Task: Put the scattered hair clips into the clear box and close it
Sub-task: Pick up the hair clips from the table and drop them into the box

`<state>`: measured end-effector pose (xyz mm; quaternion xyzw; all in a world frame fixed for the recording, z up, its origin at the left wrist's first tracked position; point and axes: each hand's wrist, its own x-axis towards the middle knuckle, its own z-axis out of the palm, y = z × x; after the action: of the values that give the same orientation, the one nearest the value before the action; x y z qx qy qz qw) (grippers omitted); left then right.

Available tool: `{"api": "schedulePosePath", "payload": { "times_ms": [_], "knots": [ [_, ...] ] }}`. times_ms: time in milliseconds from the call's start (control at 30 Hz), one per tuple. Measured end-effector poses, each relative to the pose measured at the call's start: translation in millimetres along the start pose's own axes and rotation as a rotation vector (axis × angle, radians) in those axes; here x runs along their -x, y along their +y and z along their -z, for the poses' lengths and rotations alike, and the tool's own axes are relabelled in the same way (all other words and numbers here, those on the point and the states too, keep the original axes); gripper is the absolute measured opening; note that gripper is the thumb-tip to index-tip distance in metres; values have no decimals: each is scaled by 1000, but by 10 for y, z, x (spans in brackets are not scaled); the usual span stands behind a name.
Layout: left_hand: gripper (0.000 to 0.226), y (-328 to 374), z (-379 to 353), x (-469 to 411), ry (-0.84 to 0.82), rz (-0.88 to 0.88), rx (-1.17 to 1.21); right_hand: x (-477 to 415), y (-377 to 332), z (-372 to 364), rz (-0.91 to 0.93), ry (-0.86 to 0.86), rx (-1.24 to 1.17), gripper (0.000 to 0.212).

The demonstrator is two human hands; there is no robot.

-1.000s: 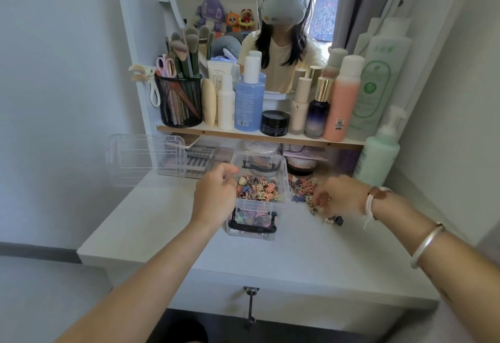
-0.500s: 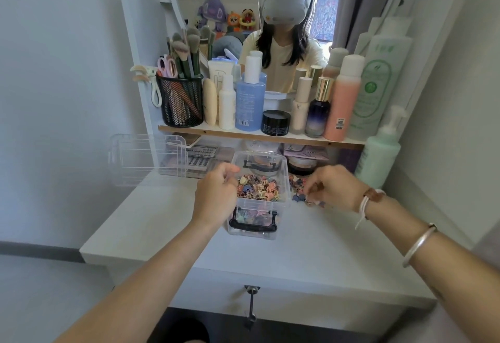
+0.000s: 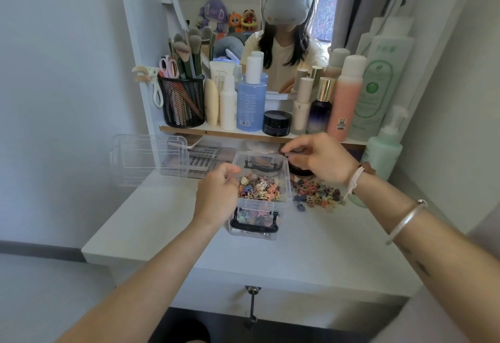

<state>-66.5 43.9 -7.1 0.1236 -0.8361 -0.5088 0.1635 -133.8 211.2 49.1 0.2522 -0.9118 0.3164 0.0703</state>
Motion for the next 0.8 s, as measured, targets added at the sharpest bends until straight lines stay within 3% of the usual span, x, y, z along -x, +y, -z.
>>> {"api": "schedulePosePath", "payload": {
  "times_ms": [100, 233, 300, 467, 600, 734, 800],
  "knots": [
    [26, -4, -8, -3, 13, 10, 4, 38, 232, -6, -88, -40, 124, 20],
    [26, -5, -9, -3, 29, 15, 10, 118, 462, -270, -111, -348, 393, 43],
    [26, -12, 7, -8, 44, 28, 17, 141, 482, -386, -63, -405, 465, 45],
    [23, -41, 68, -40, 75, 60, 33, 120, 461, -437, -1, -362, 504, 19],
    [23, -37, 81, -42, 64, 53, 27, 118, 433, -422, 25, -326, 507, 20],
    [23, -51, 80, -49, 59, 30, 22, 2, 175, -190, 6, -6, 120, 16],
    [22, -61, 80, -51, 58, 28, 28, -61, -19, -126, 57, -3, -45, 21]
  ]
}}
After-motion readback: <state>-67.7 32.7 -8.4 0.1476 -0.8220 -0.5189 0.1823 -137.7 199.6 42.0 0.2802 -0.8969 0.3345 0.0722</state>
